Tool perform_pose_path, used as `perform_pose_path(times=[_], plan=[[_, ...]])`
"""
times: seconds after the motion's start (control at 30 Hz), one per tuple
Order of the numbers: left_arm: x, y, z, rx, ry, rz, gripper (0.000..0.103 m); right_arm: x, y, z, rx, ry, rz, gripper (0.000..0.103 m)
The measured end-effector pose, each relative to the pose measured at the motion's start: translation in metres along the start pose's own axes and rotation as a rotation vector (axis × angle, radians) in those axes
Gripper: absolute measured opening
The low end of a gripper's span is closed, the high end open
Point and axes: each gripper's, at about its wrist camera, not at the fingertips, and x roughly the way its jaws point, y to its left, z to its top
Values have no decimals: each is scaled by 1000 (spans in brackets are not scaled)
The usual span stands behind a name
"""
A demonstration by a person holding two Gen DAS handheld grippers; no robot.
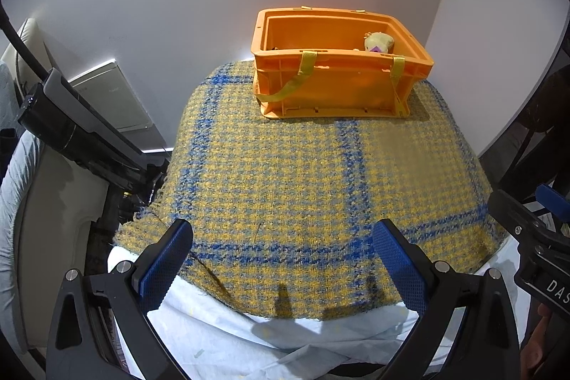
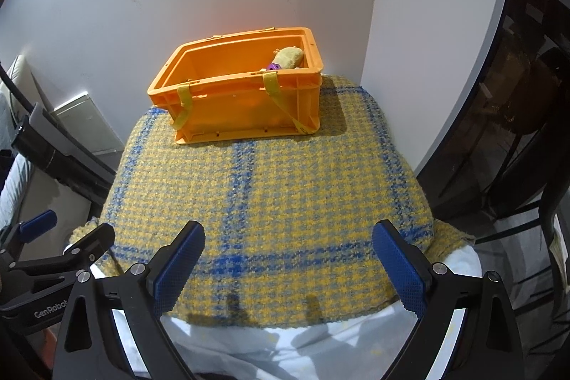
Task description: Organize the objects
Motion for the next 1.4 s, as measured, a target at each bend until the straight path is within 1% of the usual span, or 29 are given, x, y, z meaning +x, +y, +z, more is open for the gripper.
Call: perform_pose_path(times=[0.53,1.1,1.4], plan=[[-2,2,0,-7,-4,13,103,0,0,0,2,-3,-1,95],[-2,13,1,-43,-5,29,103,2,2,1,-8,-2,-48,95],[-1,15,1,-53,-1,29,103,0,7,0,-6,-2,-52,95]])
